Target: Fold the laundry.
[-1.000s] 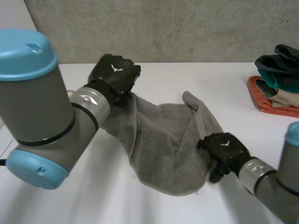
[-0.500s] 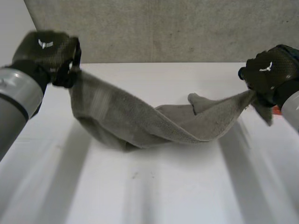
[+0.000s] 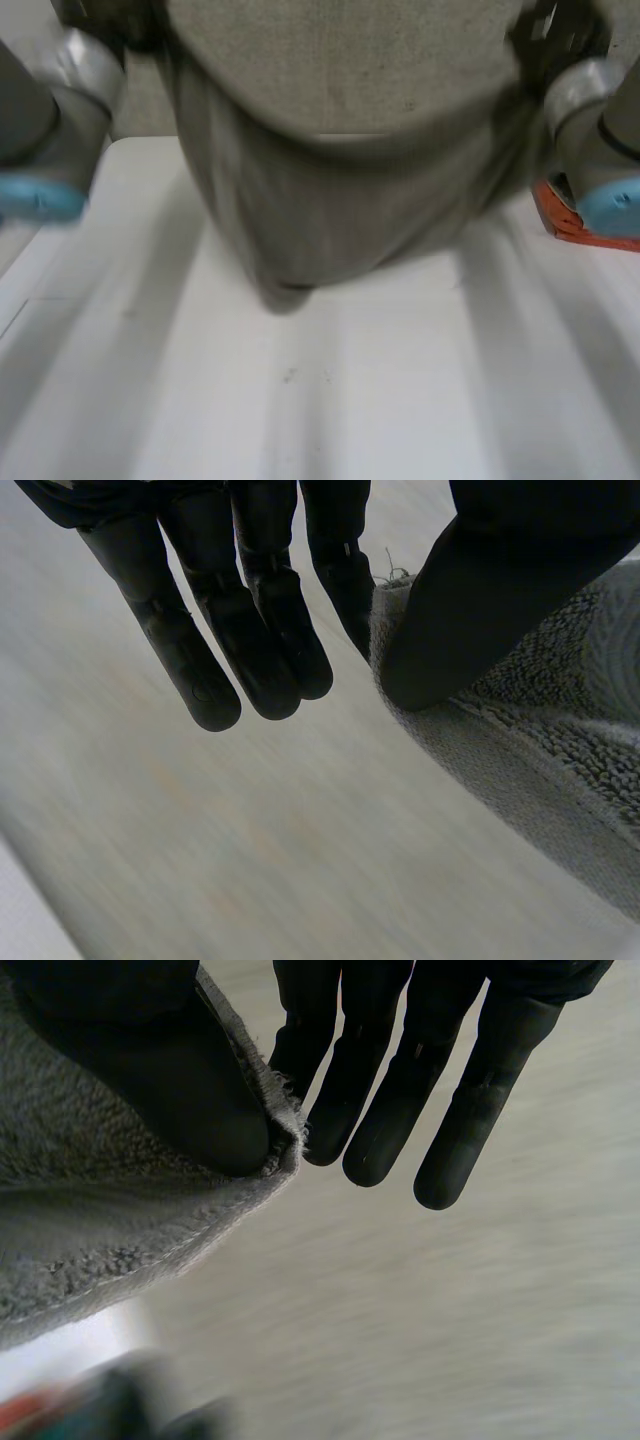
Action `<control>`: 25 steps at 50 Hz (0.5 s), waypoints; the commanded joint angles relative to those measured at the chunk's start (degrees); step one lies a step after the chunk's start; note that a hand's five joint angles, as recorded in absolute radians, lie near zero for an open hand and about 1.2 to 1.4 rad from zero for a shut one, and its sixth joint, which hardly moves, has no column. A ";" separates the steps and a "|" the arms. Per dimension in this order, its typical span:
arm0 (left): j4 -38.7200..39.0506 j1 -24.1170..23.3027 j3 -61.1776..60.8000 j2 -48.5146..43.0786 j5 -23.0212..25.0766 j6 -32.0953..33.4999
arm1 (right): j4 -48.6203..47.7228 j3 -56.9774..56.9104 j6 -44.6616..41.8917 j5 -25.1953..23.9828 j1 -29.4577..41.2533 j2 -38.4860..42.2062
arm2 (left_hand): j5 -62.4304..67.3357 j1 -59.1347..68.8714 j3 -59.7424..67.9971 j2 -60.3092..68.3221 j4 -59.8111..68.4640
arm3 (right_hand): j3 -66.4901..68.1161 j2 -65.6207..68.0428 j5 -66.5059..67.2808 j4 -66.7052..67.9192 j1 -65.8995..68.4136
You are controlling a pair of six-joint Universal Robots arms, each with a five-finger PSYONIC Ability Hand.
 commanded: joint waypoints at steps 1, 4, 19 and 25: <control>9.41 0.65 8.40 0.37 -1.49 -0.53 | -20.51 2.74 0.99 -4.74 -0.03 -3.78 | 13.57 15.18 11.57 11.37 11.15 | 11.53 12.26 13.91 11.26 14.84; 8.97 0.74 5.33 0.54 -1.75 -0.71 | -18.67 7.05 1.08 -8.79 0.06 -4.84 | 13.57 15.18 11.57 11.37 11.15 | 11.53 12.26 13.91 11.26 14.84; 13.45 3.37 -34.83 5.56 -0.44 -5.46 | 5.59 29.20 3.98 -13.98 -2.49 -3.44 | 13.57 15.18 11.57 11.37 11.15 | 11.53 12.26 13.91 11.26 14.84; 17.76 3.55 -41.17 3.62 1.76 -5.46 | 5.51 30.79 15.63 -16.79 -4.07 3.06 | 13.57 15.18 11.57 11.37 11.15 | 11.53 12.26 13.91 11.26 14.84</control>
